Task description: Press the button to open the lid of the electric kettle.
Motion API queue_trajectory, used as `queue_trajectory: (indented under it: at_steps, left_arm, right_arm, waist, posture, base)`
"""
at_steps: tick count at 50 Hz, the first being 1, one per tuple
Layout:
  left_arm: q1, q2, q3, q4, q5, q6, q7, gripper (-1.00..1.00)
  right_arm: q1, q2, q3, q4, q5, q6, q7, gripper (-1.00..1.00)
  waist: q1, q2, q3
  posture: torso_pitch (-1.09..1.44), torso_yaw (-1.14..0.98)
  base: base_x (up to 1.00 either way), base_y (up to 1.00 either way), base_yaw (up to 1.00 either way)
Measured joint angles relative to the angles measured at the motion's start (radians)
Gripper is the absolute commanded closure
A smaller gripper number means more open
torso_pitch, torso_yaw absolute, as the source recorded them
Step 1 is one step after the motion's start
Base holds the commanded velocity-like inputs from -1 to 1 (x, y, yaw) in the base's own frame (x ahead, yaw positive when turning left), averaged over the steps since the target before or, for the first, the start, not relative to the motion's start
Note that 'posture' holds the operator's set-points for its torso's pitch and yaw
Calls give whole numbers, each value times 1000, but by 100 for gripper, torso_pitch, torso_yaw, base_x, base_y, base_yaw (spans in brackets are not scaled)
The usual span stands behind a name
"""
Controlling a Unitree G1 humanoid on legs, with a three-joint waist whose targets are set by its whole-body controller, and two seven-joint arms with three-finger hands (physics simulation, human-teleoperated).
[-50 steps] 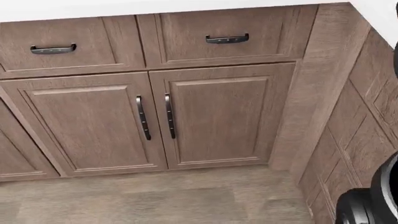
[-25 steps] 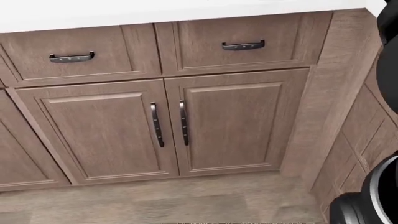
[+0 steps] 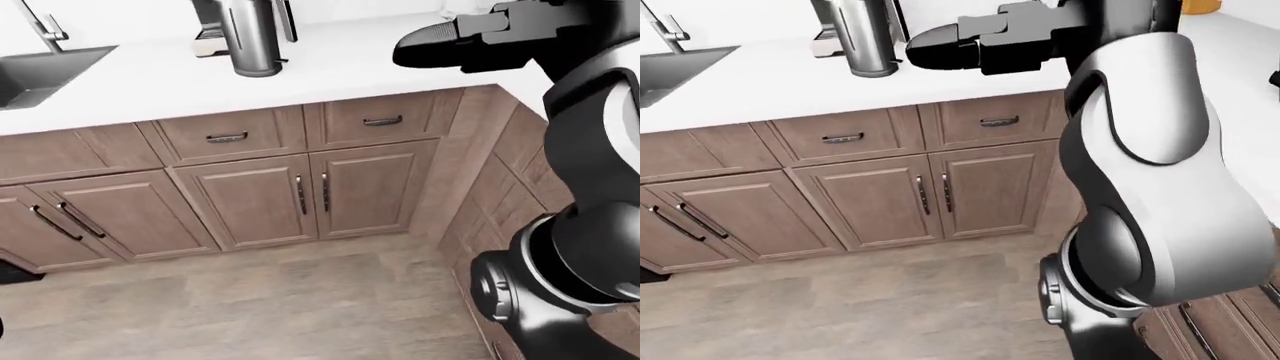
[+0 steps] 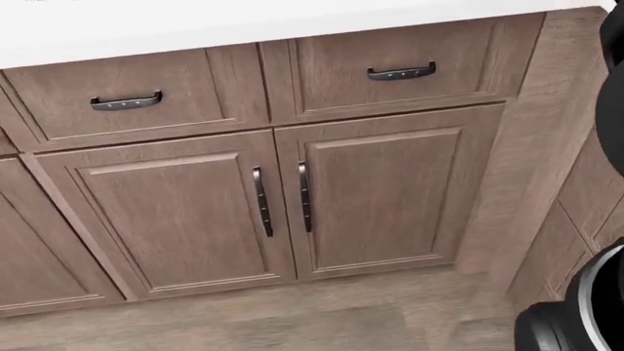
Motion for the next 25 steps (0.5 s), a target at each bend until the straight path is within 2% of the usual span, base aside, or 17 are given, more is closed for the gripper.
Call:
queue_trajectory:
  at_steps: [2,3,4,6,12,15,17,19,21,23,25]
  left_arm:
    - [-1,-2,-7,2,1,0,-2,-100]
    - [-1,-3,-10,6,3,2,-1,-100]
    - [5,-5,-10,6,4,4,0,-100]
    - [10,-7,-14,11,3,13,7,-100]
    - [-5,-6,-5,9,4,11,7,-100]
    - [-10,-5,-5,13,5,10,9,-100]
    - [0,-17,-12,2,7,12,7,-100]
    - [0,-19,-32,0,-3,21,3,-100]
    - [-6,-15,-31,6,-9,25,1,-100]
    - [-10,-13,-16,8,-4,21,1,-100]
    - [-12,-11,-7,4,2,16,2,-100]
  right_arm:
    - [0,1,5,6,-6,-1,2,-100]
    - [1,5,13,9,-11,-2,2,-100]
    - [9,13,24,9,-13,0,5,-100]
    - [14,21,44,14,-10,11,15,-100]
    - [0,19,27,4,-26,6,30,-100]
    - [-2,22,22,4,-39,-3,30,-100]
    - [12,21,18,6,-46,-5,32,-100]
    - [21,23,13,15,-54,8,32,-100]
    - [11,24,16,24,-58,14,34,-100]
    - [2,25,20,18,-61,7,38,-100]
    - [1,26,21,7,-63,1,41,-100]
  waist:
    - [-7,41,-3]
    - [-7,52,-4]
    - [0,39,7]
    - [0,33,16]
    - [-15,-20,8]
    - [-13,-58,3]
    - [-23,-43,6]
    - [-16,-56,-3]
    - [-5,-54,-11]
    - [1,-35,-8]
    - [-2,-7,0]
  posture:
    - [0,0]
    - [0,0]
    - [0,0]
    - [0,0]
    - [0,0]
    - [0,0]
    - [0,0]
    - [0,0]
    - [0,0]
    - [0,0]
    - [0,0]
  base:
    - [0,39,0]
    - [0,38,0]
    - [0,38,0]
    - [0,38,0]
    - [0,38,0]
    - [0,38,0]
    - [0,38,0]
    - [0,38,0]
    - [0,38,0]
    - [0,38,0]
    - [0,38,0]
